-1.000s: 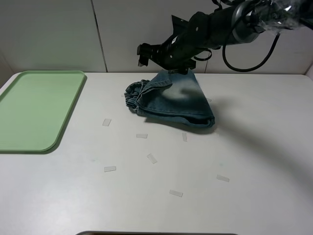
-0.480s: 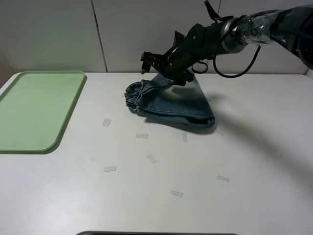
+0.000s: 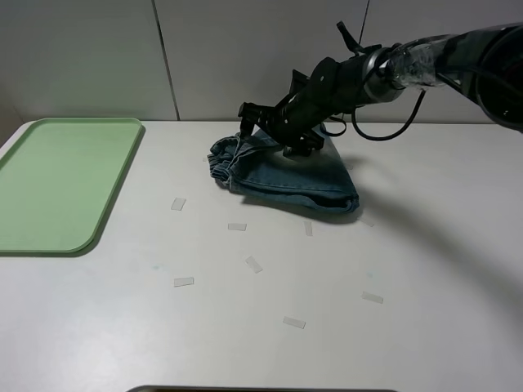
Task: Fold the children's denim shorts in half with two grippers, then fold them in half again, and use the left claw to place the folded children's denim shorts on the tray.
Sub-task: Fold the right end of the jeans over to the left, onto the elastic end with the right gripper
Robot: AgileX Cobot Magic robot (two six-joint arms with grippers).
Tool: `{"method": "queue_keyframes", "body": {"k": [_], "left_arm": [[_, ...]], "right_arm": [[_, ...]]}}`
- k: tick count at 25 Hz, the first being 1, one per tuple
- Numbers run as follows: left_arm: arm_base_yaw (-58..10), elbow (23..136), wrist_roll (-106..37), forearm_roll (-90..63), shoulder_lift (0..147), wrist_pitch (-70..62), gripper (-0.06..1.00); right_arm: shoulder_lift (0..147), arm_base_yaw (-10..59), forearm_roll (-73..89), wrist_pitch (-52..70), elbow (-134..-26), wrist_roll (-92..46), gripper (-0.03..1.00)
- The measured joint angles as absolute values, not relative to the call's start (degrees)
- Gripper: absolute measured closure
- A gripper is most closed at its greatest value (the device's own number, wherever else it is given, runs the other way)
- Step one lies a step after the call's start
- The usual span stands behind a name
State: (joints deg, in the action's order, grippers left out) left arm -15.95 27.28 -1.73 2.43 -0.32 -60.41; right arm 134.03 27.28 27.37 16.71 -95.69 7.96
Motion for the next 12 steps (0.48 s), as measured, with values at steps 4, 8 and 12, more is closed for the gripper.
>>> {"method": "queue_keyframes", "body": {"k": [4,8,12], "left_arm": [[-15.95,27.28,-1.73,2.43,-0.32,-60.41,0.13],[-15.95,27.28,-1.73,2.43,-0.32,-60.41,0.13],[-15.95,27.28,-1.73,2.43,-0.32,-60.41,0.13]], "right_arm": [[134.04,29.21,27.37,16.09,-95.75,7.90,0.27],[134.04,31.78,26.82,15.10,-95.75,7.90,0.27],[134.09,34.25,24.74,13.66,-96.09,7.85,0.27]]}}
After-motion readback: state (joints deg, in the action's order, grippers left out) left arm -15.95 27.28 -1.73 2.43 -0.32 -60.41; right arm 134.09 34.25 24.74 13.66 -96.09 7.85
